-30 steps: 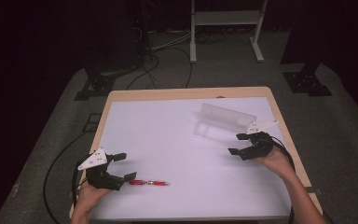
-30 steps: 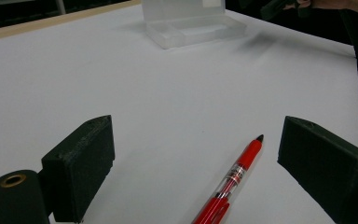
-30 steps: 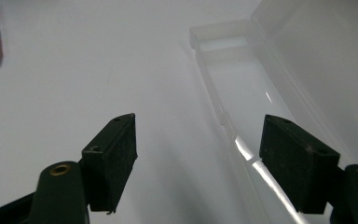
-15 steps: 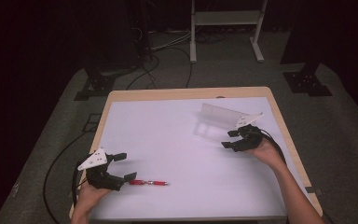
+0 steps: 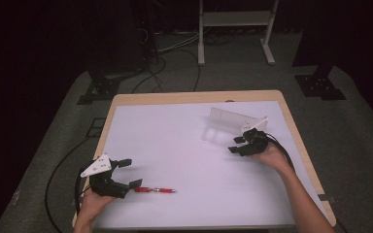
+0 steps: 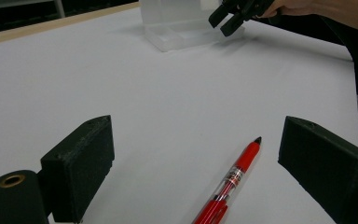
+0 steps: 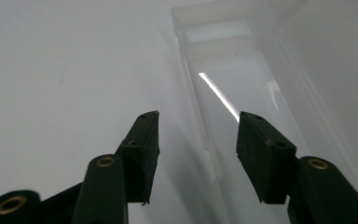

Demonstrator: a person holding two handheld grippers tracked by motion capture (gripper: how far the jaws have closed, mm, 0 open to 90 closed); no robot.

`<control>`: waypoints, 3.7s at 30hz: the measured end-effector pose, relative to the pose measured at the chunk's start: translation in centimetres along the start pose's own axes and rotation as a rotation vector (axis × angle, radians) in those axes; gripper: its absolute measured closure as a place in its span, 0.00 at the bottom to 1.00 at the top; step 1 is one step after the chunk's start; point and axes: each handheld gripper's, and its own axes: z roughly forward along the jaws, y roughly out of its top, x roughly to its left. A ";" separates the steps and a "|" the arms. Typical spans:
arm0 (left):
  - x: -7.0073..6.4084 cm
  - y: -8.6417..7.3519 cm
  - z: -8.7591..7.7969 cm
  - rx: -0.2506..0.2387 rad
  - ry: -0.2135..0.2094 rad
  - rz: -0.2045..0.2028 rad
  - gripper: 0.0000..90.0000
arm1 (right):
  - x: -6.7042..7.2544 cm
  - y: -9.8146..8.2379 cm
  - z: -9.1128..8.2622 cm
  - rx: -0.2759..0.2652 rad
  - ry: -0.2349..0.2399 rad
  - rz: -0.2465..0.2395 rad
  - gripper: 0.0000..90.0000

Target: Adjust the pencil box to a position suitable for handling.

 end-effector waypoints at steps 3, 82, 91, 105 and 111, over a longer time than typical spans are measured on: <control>0.0 0.0 0.0 -0.002 0.001 0.000 0.11 | -0.1 0.1 0.3 0.012 0.005 -0.006 0.59; 0.0 0.1 -0.2 -0.017 -0.003 -0.001 0.11 | 9.2 3.8 1.3 -0.026 0.183 -0.417 0.96; 0.0 0.1 -0.2 -0.018 -0.005 -0.002 0.11 | 11.1 4.1 3.1 0.002 0.232 -0.449 0.96; 0.0 0.2 -0.4 -0.023 0.004 0.000 0.11 | 12.2 4.1 5.0 0.024 0.268 -0.451 0.96; 0.1 0.1 -0.4 -0.022 0.005 -0.002 0.11 | 12.3 3.8 5.3 0.028 0.278 -0.435 0.96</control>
